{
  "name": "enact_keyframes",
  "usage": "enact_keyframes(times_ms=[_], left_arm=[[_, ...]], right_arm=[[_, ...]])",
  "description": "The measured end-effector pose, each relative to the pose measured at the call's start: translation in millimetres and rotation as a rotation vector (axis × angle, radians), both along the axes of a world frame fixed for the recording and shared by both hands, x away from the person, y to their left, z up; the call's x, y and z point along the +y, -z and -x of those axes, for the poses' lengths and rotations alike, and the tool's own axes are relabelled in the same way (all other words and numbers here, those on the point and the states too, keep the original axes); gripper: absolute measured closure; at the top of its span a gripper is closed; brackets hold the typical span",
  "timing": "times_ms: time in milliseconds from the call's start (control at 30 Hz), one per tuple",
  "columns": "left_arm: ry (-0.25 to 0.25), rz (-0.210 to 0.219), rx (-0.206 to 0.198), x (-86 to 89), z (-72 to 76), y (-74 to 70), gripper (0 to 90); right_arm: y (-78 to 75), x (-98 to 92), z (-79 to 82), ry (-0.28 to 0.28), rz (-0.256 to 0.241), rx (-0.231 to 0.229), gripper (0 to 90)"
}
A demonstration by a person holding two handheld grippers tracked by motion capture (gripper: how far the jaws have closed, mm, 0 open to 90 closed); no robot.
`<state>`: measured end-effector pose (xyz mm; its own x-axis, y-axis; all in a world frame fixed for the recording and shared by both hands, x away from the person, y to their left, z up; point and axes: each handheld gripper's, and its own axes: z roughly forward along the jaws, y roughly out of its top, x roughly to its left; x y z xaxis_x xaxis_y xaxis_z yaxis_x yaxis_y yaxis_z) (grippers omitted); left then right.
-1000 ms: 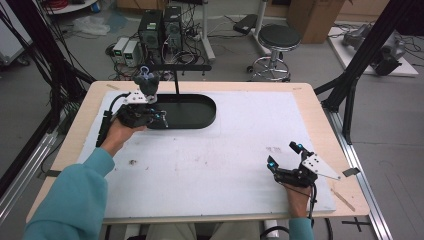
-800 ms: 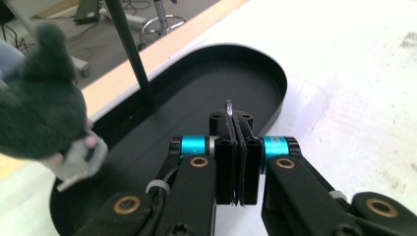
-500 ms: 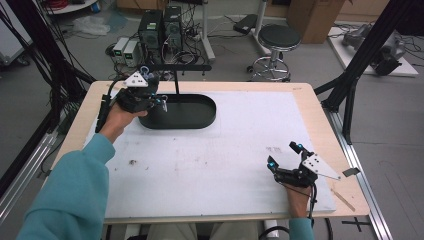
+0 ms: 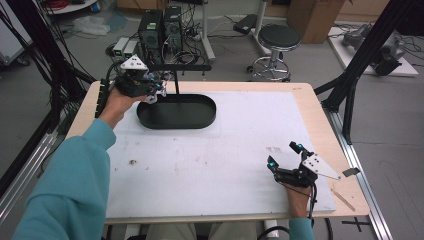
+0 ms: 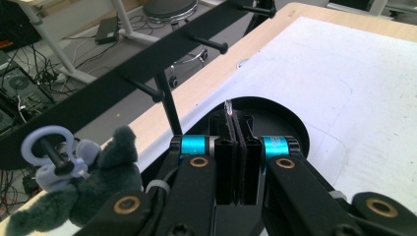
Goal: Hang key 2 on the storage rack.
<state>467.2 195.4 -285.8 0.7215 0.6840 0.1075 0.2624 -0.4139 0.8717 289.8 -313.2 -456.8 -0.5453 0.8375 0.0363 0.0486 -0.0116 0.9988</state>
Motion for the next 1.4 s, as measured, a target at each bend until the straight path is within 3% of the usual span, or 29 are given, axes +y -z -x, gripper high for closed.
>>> enact_keyframes(times_ms=[100,167,667,1000,1400], left_arm=[[-0.004,0.017,-0.006,-1.7,-2.9,-3.3,88.2],[-0.004,-0.003,-0.007,-3.0,-5.3,-5.6,88.2],[-0.016,0.004,-0.006,-4.4,-21.2,-20.4,88.2],[-0.030,0.001,0.036,-4.5,-31.4,-13.7,88.2],[-0.048,-0.001,0.049,-1.4,-37.4,-9.1,88.2]], right_arm=[[0.0,0.1,-0.1,0.001,0.003,-0.004,0.8],[0.0,0.1,0.1,0.000,0.000,-0.001,0.8],[0.0,0.1,0.1,0.001,0.000,-0.001,0.8],[0.1,0.1,0.1,0.003,0.001,-0.004,0.8],[0.0,0.1,0.2,0.002,0.001,-0.002,0.8]])
